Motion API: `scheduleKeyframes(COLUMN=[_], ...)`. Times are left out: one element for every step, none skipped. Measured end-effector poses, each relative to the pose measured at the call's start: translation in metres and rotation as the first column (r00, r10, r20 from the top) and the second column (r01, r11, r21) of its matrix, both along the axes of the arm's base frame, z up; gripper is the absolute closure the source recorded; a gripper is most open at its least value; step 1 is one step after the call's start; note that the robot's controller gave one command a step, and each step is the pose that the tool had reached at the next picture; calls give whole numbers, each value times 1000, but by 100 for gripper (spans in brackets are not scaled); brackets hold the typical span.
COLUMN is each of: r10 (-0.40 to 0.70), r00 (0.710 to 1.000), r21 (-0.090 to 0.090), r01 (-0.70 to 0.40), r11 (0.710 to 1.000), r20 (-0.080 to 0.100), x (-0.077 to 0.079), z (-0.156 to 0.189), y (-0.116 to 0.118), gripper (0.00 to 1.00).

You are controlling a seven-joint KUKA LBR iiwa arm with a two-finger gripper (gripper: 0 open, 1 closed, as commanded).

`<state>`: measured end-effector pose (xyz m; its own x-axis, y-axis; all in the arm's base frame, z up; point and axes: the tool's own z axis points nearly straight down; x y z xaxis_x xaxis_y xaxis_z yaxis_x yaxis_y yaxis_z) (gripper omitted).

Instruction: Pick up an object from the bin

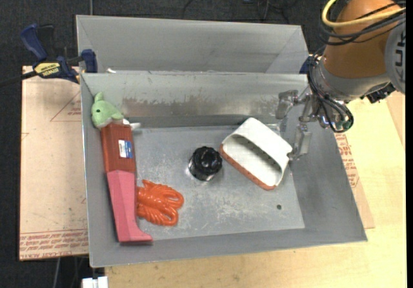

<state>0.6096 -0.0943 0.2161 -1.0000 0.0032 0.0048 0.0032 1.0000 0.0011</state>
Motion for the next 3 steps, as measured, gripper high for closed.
scheduleKeyframes(r10=[3,-187,-251], r00=[1000,982,968], r21=[-1,0,1], r01=[-3,187,251], r11=[1000,982,968], r20=[8,7,9], x=[1,9,24], z=[5,-92,-63], y=[1,-13,-22], gripper=[0,0,0])
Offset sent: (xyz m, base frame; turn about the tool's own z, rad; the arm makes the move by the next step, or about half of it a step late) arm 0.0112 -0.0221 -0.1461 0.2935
